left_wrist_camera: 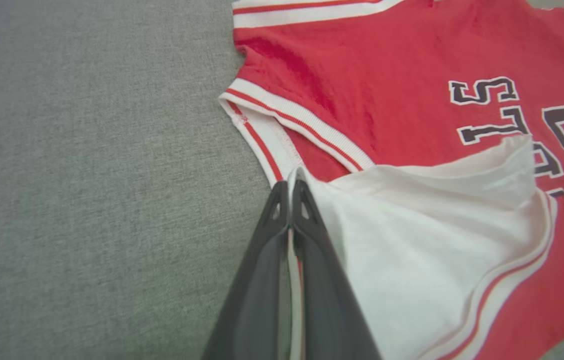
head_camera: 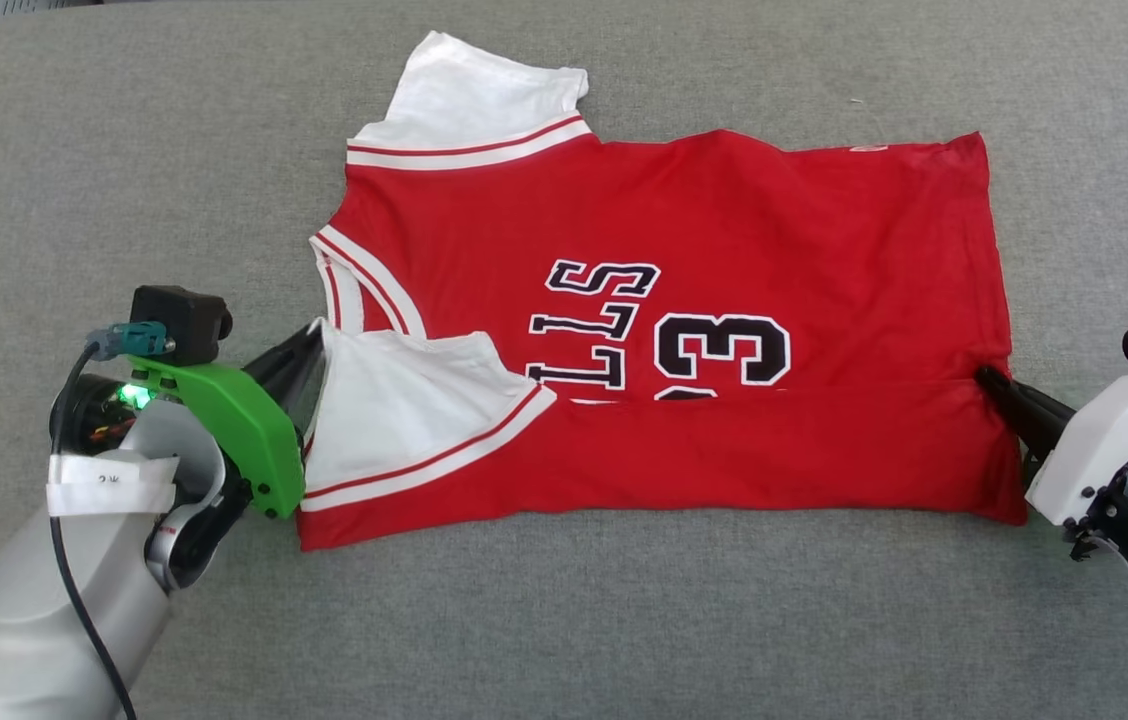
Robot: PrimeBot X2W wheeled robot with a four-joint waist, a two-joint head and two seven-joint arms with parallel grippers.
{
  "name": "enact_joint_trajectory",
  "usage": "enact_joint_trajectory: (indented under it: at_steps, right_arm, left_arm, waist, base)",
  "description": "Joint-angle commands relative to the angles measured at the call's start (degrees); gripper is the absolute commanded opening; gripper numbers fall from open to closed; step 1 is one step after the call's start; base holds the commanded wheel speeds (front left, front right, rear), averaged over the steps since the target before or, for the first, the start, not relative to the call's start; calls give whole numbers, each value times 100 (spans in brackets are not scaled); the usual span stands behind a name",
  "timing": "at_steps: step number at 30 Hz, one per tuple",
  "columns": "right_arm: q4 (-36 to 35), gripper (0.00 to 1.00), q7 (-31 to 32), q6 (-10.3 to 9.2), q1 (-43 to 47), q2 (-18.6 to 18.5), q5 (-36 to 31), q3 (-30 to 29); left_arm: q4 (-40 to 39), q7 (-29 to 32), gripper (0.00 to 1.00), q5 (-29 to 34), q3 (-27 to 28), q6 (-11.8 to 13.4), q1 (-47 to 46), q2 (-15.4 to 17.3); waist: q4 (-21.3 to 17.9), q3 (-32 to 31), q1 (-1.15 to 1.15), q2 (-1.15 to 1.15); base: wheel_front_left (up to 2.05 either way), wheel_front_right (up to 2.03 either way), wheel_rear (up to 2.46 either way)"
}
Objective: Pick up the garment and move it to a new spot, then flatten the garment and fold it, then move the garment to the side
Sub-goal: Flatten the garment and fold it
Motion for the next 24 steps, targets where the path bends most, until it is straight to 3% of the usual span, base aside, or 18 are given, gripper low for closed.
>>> enact_joint_trajectory:
  at_steps: [1,8,16,24]
  right_arm:
    - [47,100,-69,-4,-86,8,-73,38]
    - [54,100,-344,-4,-75,-11,-110,118]
    - [-245,100,-595,-4,287,-148,-400,180]
    - [-590,100,-54,-4,901,1,-946,-93]
  left_arm:
    - [157,-77,100,23,38,65,-144,-98]
    - [793,-722,100,40,116,81,-198,-444]
    - [813,-1095,100,-198,274,136,128,-605]
    - [125,-708,100,-559,402,671,806,-480]
  waist:
    - [9,-6,0,0]
    - [-3,-288,0,0]
    - [-5,-812,0,0]
    - [-31,-1224,0,0]
  base:
    - [0,0,0]
    - [0,0,0]
    - [0,0,0]
    - [0,0,0]
